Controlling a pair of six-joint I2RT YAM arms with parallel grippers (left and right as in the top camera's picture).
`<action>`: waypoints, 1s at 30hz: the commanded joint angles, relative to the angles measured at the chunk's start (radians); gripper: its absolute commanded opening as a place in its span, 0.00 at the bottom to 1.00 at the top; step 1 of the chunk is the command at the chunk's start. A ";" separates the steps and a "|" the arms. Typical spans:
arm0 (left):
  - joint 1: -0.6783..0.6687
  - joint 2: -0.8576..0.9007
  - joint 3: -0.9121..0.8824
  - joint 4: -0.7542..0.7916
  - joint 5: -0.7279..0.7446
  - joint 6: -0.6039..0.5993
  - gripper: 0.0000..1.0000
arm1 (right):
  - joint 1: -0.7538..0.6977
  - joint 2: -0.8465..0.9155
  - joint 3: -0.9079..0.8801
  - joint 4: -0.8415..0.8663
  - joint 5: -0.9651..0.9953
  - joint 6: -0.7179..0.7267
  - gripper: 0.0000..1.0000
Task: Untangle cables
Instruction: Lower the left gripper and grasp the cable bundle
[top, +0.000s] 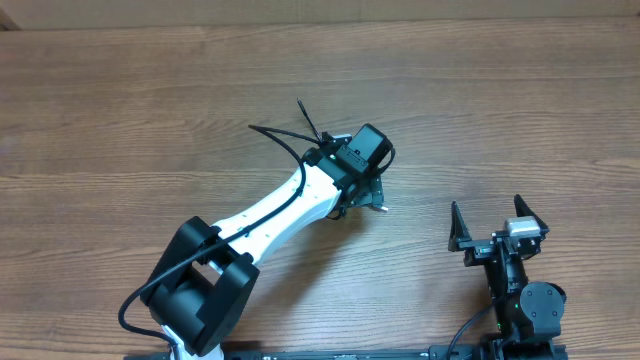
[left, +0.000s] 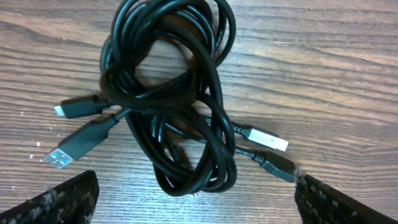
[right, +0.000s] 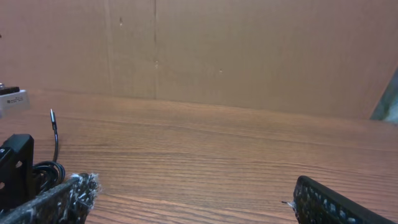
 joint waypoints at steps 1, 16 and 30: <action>-0.035 0.019 0.021 0.000 -0.140 -0.040 1.00 | -0.002 -0.005 -0.010 0.005 0.010 -0.001 1.00; -0.041 0.109 0.021 0.034 -0.145 -0.051 0.99 | -0.002 -0.005 -0.010 0.005 0.010 -0.001 1.00; -0.041 0.110 0.019 0.062 -0.193 -0.051 0.40 | -0.002 -0.005 -0.010 0.005 0.010 -0.001 1.00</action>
